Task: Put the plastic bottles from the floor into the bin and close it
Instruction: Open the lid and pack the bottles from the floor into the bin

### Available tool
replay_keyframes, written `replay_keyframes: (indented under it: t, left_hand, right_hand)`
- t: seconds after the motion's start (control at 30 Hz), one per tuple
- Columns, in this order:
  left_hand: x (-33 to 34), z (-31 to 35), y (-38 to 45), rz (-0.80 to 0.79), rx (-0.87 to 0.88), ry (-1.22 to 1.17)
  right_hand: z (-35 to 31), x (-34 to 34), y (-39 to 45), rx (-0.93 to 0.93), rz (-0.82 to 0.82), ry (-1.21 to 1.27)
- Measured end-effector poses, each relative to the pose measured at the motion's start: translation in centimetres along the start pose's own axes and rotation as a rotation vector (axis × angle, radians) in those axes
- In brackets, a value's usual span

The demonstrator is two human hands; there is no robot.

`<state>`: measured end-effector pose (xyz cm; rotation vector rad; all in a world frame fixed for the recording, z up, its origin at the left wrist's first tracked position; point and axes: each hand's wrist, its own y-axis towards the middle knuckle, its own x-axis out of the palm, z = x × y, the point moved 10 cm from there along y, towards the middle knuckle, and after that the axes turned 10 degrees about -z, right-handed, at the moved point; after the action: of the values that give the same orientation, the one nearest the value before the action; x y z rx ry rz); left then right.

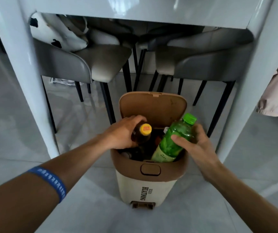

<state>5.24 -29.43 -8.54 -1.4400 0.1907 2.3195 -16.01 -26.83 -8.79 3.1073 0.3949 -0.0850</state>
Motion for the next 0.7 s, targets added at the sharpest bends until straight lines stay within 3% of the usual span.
replay_keyframes:
  t: [0.17, 0.3, 0.43, 0.53, 0.7]
  left_hand:
    - [0.0, 1.0, 1.0, 0.097, 0.074, 0.035]
    - [1.2, 0.1, 2.7, 0.057, -0.051, 0.056]
    - [3.4, -0.4, 4.1, -0.084, -0.099, -0.001]
    - [3.7, -0.8, 4.4, -0.119, -0.098, -0.055]
    - [2.9, -1.9, 4.0, -0.104, -0.116, -0.010]
  right_hand:
    - [-1.1, -0.2, 0.4, -0.006, -0.025, -0.158]
    - [-0.6, -0.5, 0.4, 0.002, -0.013, 0.027]
    - [0.0, 1.0, 0.5, 0.062, -0.141, -0.342]
    - [-1.1, 0.6, 1.2, 0.061, -0.208, -0.367]
    - [-2.6, -1.0, 1.3, -0.066, -0.106, -0.460]
